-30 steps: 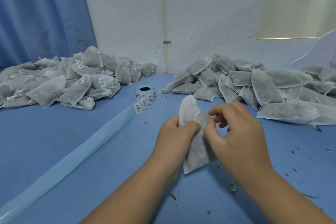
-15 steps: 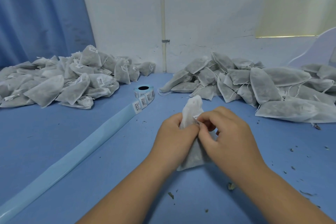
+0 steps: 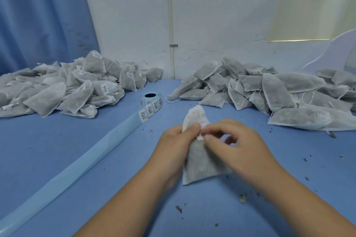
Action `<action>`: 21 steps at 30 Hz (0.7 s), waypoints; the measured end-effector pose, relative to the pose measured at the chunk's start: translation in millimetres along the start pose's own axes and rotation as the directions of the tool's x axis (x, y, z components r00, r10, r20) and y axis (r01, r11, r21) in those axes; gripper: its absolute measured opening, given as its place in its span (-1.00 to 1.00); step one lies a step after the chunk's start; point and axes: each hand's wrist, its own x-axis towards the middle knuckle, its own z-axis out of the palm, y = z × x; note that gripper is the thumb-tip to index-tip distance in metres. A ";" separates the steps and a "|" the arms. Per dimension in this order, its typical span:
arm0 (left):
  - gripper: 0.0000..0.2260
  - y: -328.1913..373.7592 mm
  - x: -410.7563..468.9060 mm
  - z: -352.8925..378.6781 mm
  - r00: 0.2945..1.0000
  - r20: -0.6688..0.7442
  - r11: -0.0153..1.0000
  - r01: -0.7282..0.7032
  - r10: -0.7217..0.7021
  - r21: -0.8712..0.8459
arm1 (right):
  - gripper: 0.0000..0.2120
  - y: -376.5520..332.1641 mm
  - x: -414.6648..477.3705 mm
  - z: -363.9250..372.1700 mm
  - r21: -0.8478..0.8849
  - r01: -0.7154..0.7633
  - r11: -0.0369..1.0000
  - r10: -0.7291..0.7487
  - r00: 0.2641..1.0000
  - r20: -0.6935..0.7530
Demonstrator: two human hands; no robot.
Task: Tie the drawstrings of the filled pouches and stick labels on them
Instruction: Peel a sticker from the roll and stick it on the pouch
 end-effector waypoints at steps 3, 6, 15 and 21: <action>-0.78 -1.0 -0.3 0.3 0.999 0.043 1.000 -0.007 0.006 0.029 | -0.80 6.9 4.7 -5.6 0.131 -0.220 0.967 0.234 0.966 -0.108; -0.80 -3.6 -2.7 0.4 0.990 0.139 0.995 -0.007 -0.006 0.097 | -0.85 7.9 4.9 -10.0 0.354 -0.403 0.844 0.395 0.913 0.097; -0.70 -1.5 -1.1 -8.7 0.952 0.299 0.997 0.048 -0.061 0.052 | -0.82 5.5 0.8 -4.4 0.632 -0.538 0.558 0.501 0.825 0.260; -0.85 4.6 4.4 -14.9 0.998 0.056 0.989 0.023 -0.015 -0.145 | -0.68 5.8 -1.7 9.2 0.385 -0.432 0.816 0.390 0.902 0.185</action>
